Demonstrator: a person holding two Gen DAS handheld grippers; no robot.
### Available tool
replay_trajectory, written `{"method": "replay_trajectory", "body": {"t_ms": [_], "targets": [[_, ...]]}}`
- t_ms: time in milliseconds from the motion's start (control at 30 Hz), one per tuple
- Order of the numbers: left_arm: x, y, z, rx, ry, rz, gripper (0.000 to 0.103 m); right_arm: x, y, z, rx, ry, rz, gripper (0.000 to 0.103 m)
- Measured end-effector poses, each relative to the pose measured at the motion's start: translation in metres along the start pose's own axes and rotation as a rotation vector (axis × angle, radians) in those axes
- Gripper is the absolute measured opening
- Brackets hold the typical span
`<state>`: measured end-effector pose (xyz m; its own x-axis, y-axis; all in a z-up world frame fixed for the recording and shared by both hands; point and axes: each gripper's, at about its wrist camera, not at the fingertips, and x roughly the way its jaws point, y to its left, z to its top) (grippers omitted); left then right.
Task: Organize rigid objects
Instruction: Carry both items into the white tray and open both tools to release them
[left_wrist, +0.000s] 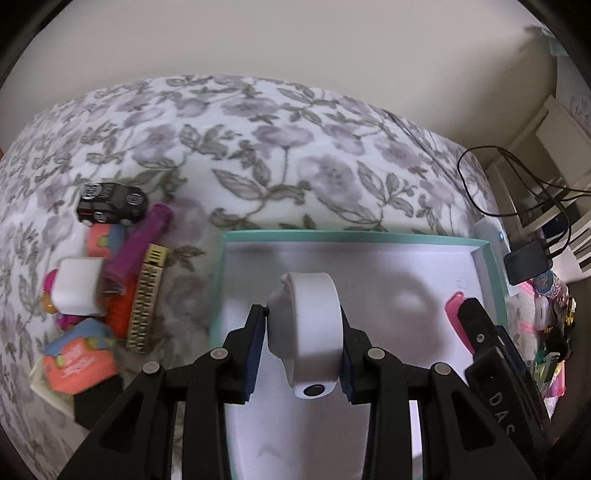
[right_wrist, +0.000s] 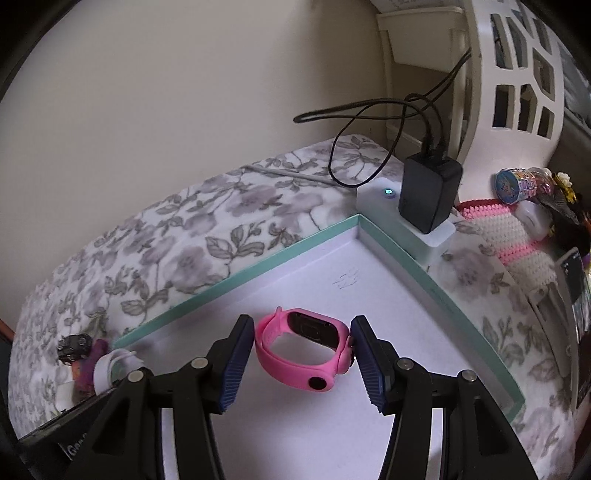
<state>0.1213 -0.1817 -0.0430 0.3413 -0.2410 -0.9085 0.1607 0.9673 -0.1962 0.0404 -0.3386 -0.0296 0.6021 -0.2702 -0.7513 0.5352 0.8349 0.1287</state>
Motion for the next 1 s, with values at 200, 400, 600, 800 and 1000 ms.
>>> {"method": "replay_trajectory", "body": {"t_ms": [200,400,600,800,1000], "targets": [[0.011,0.001,0.001,-0.001,0.014,-0.006,0.037,0.011,0.005,0.002,-0.045,-0.002,-0.017,0.058],[0.014,0.002,-0.001,-0.009,0.02,-0.011,0.037,0.017,0.008,-0.003,-0.076,0.029,-0.031,0.058],[0.014,0.003,-0.003,-0.015,0.02,-0.017,0.051,0.019,0.008,-0.005,-0.092,0.053,-0.033,0.058],[0.006,0.004,-0.004,-0.024,0.013,-0.028,0.062,0.02,0.008,-0.006,-0.094,0.078,-0.037,0.058],[-0.003,0.006,-0.003,-0.031,-0.008,-0.002,0.071,0.02,0.005,-0.005,-0.078,0.082,-0.032,0.059]]}}
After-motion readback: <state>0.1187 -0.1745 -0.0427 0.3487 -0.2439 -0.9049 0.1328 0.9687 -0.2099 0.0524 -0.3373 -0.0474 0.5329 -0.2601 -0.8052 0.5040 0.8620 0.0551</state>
